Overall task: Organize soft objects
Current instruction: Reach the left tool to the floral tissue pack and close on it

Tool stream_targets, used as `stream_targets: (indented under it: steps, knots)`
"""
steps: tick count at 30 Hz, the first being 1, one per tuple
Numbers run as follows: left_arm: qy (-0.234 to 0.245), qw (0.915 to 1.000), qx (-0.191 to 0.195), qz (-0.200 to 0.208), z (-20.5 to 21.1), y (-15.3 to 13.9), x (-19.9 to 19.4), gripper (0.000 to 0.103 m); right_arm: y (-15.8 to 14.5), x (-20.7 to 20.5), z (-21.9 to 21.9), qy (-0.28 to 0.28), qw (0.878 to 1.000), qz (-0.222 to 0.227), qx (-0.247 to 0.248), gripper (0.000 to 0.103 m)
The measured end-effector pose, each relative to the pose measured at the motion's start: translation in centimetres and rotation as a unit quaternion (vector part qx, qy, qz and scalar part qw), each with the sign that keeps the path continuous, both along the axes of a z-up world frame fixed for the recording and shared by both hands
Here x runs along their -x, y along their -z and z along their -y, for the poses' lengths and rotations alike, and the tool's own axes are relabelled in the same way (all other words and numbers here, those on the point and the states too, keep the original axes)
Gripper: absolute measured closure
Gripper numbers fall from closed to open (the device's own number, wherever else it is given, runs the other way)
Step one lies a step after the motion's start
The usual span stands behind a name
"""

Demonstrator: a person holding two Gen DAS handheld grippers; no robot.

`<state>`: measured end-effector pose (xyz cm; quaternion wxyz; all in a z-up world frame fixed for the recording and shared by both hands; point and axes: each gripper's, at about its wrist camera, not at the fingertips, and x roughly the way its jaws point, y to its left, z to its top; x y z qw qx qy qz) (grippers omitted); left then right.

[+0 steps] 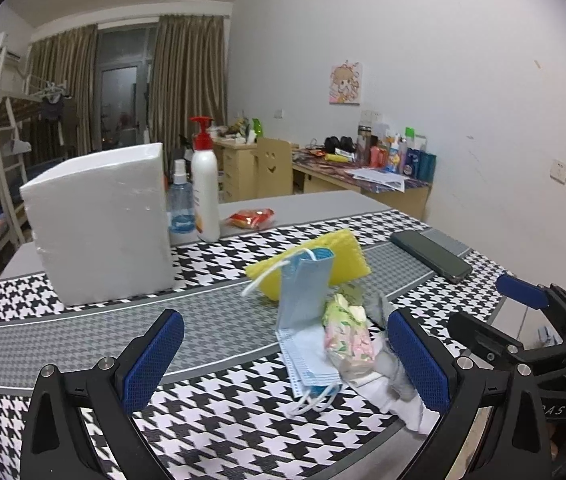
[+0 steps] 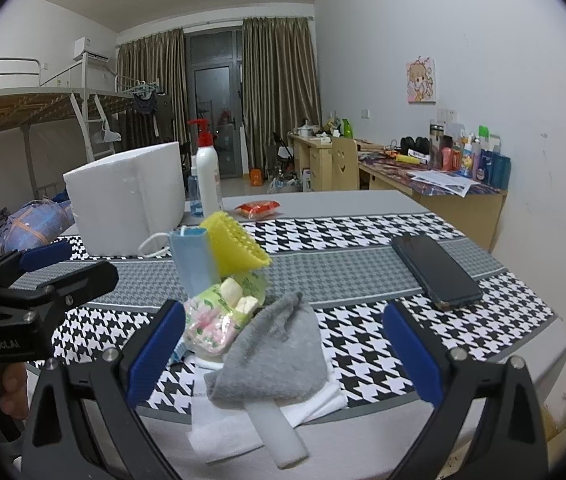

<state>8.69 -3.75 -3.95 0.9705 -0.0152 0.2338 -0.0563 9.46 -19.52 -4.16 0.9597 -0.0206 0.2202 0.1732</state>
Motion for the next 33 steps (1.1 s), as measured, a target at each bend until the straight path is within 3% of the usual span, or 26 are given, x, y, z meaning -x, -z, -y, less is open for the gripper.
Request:
stream_targets:
  steps: [22, 33]
  knots:
    - [0.033, 0.9974, -0.019, -0.062, 3.0, 2.3, -4.1, 0.002, 1.6, -1.8, 2.3, 0.017, 0.999, -0.027, -0.005, 0.002]
    - [0.059, 0.9922, -0.029, -0.105, 4.6, 3.6, -6.0, 0.023, 2.9, -2.6, 3.1, 0.02, 0.999, -0.047, 0.001, 0.002]
